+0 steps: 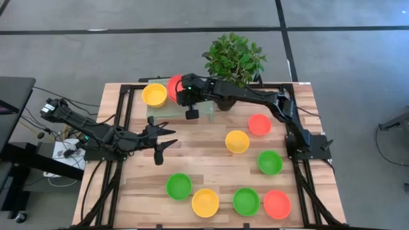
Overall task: Pick & Place Mini bowls
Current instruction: Stack the orange bowl on top of the other orange bowl on the shelf, then put the green bowl on the shelf
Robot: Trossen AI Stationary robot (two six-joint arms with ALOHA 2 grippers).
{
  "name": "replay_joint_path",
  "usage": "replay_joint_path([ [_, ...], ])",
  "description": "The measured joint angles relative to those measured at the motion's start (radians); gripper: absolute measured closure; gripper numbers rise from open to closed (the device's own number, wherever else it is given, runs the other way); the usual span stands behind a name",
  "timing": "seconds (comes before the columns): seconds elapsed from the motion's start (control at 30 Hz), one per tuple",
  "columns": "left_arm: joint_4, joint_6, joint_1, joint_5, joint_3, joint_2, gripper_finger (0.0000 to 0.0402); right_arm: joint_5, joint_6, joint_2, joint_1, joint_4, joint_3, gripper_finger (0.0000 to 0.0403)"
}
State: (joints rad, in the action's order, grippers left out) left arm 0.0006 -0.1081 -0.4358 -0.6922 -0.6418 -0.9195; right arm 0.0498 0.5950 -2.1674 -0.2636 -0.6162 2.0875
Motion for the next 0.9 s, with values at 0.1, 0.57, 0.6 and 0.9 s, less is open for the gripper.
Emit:
replay_joint_path([
  [0.1, 0.0, 0.0, 0.0, 0.0, 0.0, 0.001, 0.0238, 0.0, 0.004, 0.001, -0.003, 0.003, 0.001, 0.0397],
  [0.57, 0.008, -0.001, 0.0, 0.0, 0.0, 0.001, 0.0238, -0.001, -0.018, 0.005, -0.013, -0.005, 0.0, 0.0313],
  [0.6, 0.008, -0.001, 0.0, 0.0, 0.0, 0.001, 0.0238, -0.001, -0.018, 0.005, -0.01, -0.005, 0.0, 0.0308],
  [0.9, 0.008, -0.001, 0.0, 0.0, 0.0, 0.001, 0.0238, 0.111, -0.02, 0.022, 0.068, -0.113, 0.038, 0.0285],
])
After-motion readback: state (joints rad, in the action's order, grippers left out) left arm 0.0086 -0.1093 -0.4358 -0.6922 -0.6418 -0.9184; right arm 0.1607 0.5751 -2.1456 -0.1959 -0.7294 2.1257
